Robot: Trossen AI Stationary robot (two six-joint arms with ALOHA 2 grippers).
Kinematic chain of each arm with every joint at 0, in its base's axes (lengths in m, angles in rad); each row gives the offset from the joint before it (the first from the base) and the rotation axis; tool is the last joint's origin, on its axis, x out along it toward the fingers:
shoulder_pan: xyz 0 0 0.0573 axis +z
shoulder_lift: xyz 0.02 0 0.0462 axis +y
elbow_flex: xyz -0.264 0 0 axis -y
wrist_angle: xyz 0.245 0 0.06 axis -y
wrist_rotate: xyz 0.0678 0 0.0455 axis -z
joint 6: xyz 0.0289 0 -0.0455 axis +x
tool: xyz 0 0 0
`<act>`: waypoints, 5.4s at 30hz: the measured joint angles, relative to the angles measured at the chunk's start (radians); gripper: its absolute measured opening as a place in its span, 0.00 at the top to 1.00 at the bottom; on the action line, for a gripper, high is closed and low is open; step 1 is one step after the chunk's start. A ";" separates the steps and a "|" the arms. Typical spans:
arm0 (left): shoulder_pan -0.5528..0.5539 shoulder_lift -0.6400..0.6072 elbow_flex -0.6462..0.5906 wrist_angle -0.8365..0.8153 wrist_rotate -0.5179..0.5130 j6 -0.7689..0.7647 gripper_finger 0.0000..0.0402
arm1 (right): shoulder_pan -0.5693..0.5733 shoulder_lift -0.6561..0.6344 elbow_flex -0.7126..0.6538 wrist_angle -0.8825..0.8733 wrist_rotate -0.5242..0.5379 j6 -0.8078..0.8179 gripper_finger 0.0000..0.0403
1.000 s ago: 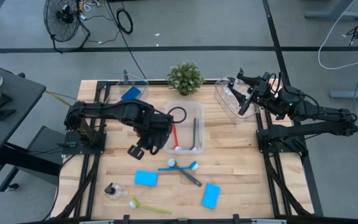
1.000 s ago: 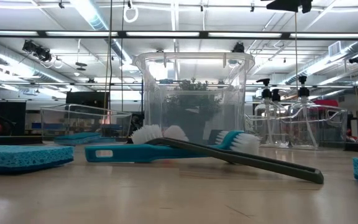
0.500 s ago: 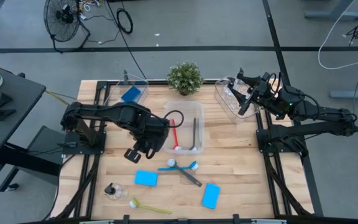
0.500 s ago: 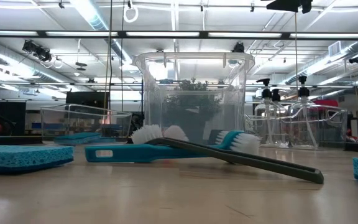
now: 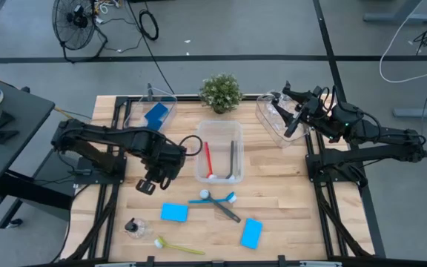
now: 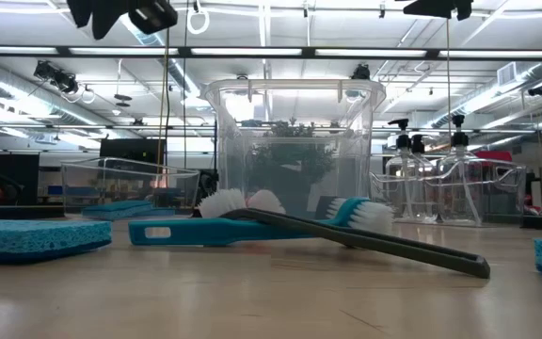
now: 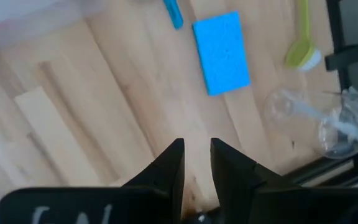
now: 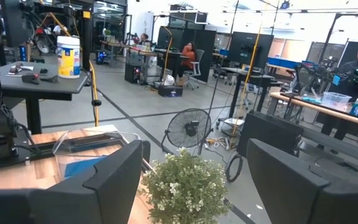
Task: Pick & Place Kitchen Sink Supplies
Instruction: Put the blue sponge in the left transparent bin
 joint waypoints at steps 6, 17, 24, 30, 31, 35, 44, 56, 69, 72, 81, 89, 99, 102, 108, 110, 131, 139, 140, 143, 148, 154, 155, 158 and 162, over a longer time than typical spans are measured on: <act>-0.018 -0.055 -0.134 0.136 0.036 -0.082 0.79 | 0.000 0.000 0.000 0.000 0.001 0.001 0.27; -0.080 -0.060 -0.397 0.380 0.233 -0.216 0.79 | 0.000 0.000 0.000 0.000 0.002 0.007 0.27; -0.132 -0.060 -0.491 0.442 0.214 -0.340 0.79 | 0.000 0.000 0.000 -0.006 0.002 0.007 0.27; -0.173 -0.060 -0.539 0.538 0.132 -0.457 0.79 | 0.000 0.000 0.000 -0.010 0.002 0.008 0.27; -0.179 -0.060 -0.547 0.561 0.130 -0.463 0.79 | 0.000 0.000 0.000 -0.010 0.002 0.008 0.27; -0.196 -0.059 -0.561 0.627 0.125 -0.486 0.74 | 0.000 0.000 0.000 -0.009 0.002 0.011 0.27; -0.232 -0.059 -0.563 0.728 0.022 -0.514 0.48 | 0.000 0.000 0.000 -0.030 0.000 0.053 0.27; -0.246 0.035 -0.562 0.814 -0.002 -0.512 0.41 | 0.000 0.000 0.000 -0.042 0.000 0.049 0.27; -0.245 0.196 -0.562 0.826 -0.005 -0.517 0.41 | 0.000 0.000 0.000 -0.056 -0.001 0.052 0.27; -0.244 0.200 -0.562 0.824 0.000 -0.516 0.42 | 0.000 0.000 0.000 -0.063 -0.001 0.052 0.27; -0.244 0.202 -0.562 0.825 0.021 -0.512 0.64 | 0.000 0.000 0.000 -0.070 -0.001 0.052 0.27; -0.244 0.202 -0.562 0.824 0.037 -0.512 0.85 | 0.000 0.000 0.000 -0.070 -0.001 0.052 0.27; -0.244 0.202 -0.562 0.812 0.095 -0.511 0.99 | 0.000 0.000 0.000 -0.069 -0.001 0.052 0.27; -0.243 0.202 -0.562 0.803 0.117 -0.510 0.99 | 0.000 0.000 0.000 -0.069 -0.001 0.052 0.27; -0.242 0.202 -0.562 0.746 0.151 -0.482 0.99 | 0.000 0.000 0.000 -0.068 -0.001 0.049 0.27; -0.242 0.201 -0.562 0.714 0.153 -0.462 0.99 | 0.000 0.000 0.000 -0.068 -0.001 0.041 0.27; -0.037 0.176 -0.561 0.523 0.074 -0.224 1.00 | 0.000 0.000 0.000 -0.067 -0.001 0.026 0.27; 0.009 0.103 -0.560 0.406 0.088 -0.107 1.00 | 0.000 0.000 0.000 -0.067 0.000 0.033 0.27; 0.004 0.094 -0.560 0.390 0.097 -0.089 1.00 | 0.000 0.000 0.000 -0.067 0.001 0.034 0.27; -0.011 0.060 -0.560 0.370 0.127 -0.020 1.00 | 0.000 0.000 0.000 -0.067 0.002 0.029 0.27; -0.024 0.011 -0.555 0.335 0.158 -0.005 1.00 | 0.000 0.000 0.000 -0.067 0.002 0.026 0.27; -0.020 -0.074 -0.505 0.263 0.129 -0.002 1.00 | 0.000 0.000 0.000 -0.066 0.003 0.026 0.27; -0.017 -0.088 -0.491 0.247 0.112 -0.002 1.00 | 0.000 0.000 0.000 -0.067 0.003 0.026 0.27; 0.002 -0.133 -0.460 0.208 0.050 0.006 1.00 | 0.000 0.000 0.000 -0.067 0.003 0.026 0.27; 0.050 -0.188 -0.437 0.174 -0.028 0.013 1.00 | 0.000 0.003 0.000 -0.066 0.003 0.026 0.27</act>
